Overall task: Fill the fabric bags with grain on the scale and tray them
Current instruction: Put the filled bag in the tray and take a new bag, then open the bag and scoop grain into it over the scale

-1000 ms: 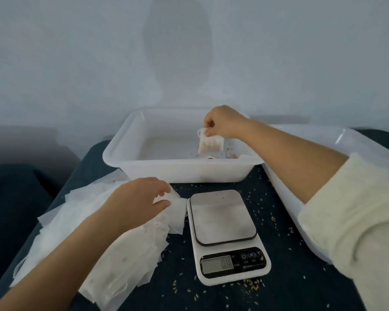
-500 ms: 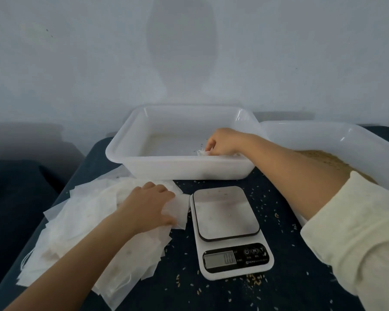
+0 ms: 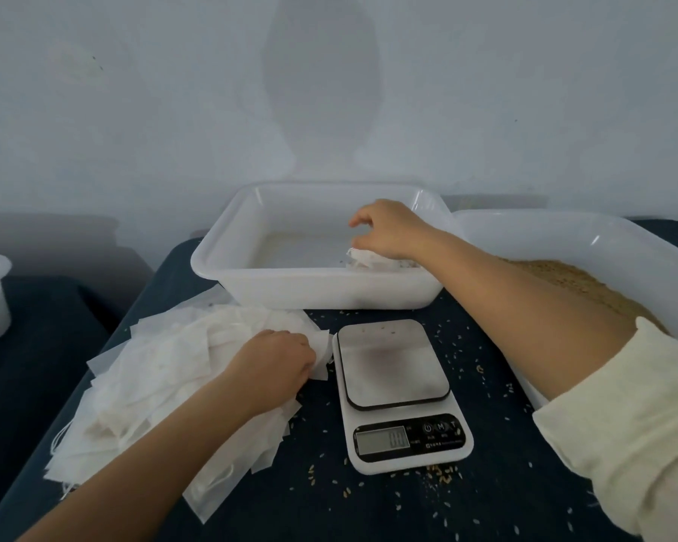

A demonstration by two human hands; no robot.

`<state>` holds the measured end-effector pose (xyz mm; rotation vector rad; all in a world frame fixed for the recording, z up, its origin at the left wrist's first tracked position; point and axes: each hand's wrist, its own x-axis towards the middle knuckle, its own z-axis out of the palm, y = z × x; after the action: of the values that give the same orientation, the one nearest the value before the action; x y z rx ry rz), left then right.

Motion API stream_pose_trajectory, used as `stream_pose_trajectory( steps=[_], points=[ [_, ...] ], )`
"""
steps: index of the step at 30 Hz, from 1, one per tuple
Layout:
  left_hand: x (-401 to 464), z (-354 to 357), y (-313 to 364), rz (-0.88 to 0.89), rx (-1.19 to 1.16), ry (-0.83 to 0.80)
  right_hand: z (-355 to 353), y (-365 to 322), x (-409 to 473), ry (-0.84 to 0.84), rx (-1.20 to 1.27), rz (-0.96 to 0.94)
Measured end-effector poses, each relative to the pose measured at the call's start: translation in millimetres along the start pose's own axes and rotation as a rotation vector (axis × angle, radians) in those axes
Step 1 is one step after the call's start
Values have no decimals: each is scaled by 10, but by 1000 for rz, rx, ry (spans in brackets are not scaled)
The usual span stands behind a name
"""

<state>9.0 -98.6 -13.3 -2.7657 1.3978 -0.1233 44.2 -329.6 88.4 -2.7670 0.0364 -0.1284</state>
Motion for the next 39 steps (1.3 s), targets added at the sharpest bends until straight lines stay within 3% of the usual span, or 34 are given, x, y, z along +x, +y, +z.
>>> stream_pose_trajectory(
  steps=[3, 7, 9, 12, 16, 19, 22, 24, 26, 27, 30, 33, 36, 39],
  points=[
    [-44, -108, -12, -121, -266, 125, -11, -219, -99, 21, 68, -90],
    [-168, -417, -41, -305, -647, 278, -16, -435, -315, -271, 247, -102],
    [-215, -579, -48, -403, -1012, 357, 1, -496, -446, -454, 413, -92],
    [-256, -775, -53, -421, -1608, 474, 122, -501, -579, -570, 719, -53],
    [-320, -845, -68, -405, -1945, 606, 289, -474, -765, -723, 1260, 213],
    [-353, -787, -86, -475, -1998, 631, 305, -487, -904, -640, 1460, 310],
    [-338, -706, -47, -629, -1920, 596, 243, -502, -1015, -488, 1436, 319],
    [-341, -675, 38, -717, -1450, 650, 214, -500, -1069, -384, 1309, 302],
    [-366, -725, 196, -524, -1017, 730, 189, -483, -1110, -313, 1190, 289],
    [-368, -780, 302, -395, -988, 697, 185, -472, -1125, -287, 1141, 272],
    [-269, -832, 562, -274, -1033, 489, 210, -450, -1170, -242, 1049, 234],
    [-148, -815, 623, -349, -1029, 493, 197, -404, -1223, -255, 1103, 226],
    [-108, -768, 592, -374, -1246, 472, 92, -284, -1275, -329, 1234, 220],
    [-92, -747, 620, -379, -1385, 402, 31, -200, -1313, -319, 1178, 254]
  ],
)
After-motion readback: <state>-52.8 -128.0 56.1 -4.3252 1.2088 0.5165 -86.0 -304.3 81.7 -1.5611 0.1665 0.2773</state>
